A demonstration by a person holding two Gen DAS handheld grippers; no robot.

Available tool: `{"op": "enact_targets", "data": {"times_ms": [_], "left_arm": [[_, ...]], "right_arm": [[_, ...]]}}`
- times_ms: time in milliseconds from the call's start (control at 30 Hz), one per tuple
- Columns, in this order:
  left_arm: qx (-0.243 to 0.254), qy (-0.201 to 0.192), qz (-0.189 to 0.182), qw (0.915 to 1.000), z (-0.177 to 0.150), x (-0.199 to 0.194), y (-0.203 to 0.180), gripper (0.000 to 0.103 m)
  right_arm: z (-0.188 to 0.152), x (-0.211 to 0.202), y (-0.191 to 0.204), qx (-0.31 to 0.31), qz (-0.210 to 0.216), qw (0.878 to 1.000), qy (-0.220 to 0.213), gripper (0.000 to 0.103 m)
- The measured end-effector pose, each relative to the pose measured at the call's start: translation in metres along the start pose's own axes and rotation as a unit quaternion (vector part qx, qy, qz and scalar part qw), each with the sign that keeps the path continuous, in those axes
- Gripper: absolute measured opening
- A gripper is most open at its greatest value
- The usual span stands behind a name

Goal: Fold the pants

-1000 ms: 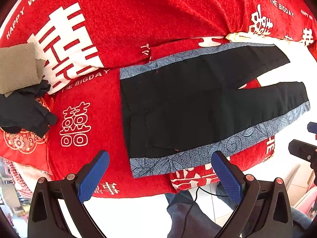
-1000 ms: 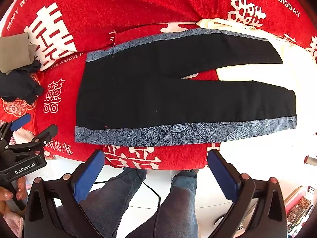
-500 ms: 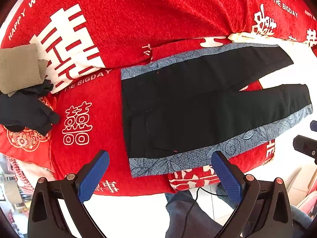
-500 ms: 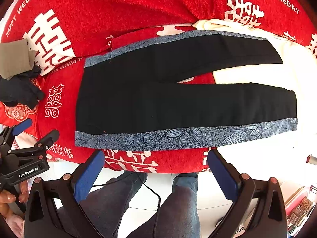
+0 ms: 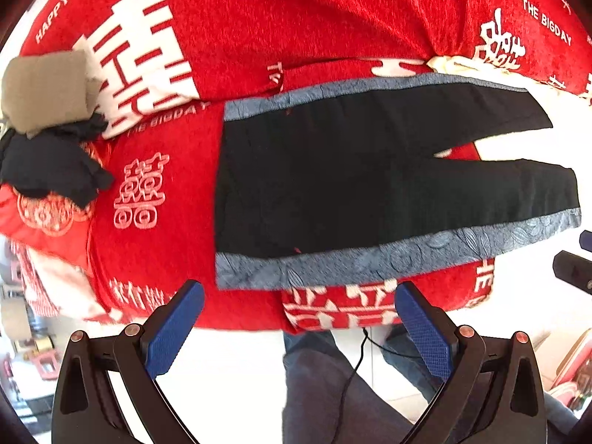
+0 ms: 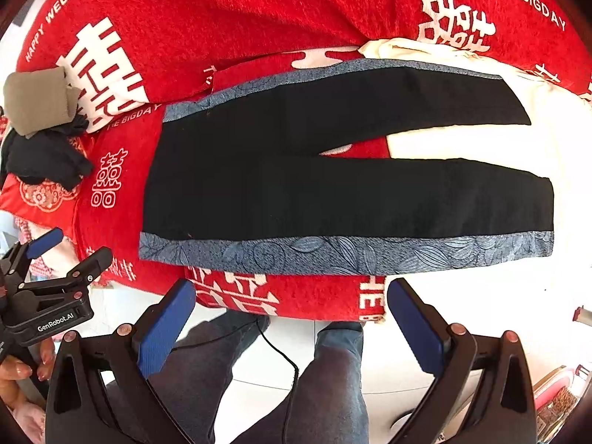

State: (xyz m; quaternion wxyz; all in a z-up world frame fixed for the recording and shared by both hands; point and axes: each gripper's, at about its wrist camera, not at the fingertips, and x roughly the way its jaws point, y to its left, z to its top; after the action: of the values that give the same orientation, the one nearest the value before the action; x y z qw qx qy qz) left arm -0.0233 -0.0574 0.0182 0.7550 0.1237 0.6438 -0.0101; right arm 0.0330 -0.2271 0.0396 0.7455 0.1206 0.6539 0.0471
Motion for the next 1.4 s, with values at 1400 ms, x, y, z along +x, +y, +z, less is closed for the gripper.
{"op": "enact_targets", "data": {"times_ms": [1400], "left_arm": [[-0.116, 0.026, -0.125, 0.9850, -0.051, 0.152, 0.104, 0.103]], "right_arm": [[-0.052, 0.155, 0.030, 0.148, 0.199, 0.966, 0.076, 0.099]]}}
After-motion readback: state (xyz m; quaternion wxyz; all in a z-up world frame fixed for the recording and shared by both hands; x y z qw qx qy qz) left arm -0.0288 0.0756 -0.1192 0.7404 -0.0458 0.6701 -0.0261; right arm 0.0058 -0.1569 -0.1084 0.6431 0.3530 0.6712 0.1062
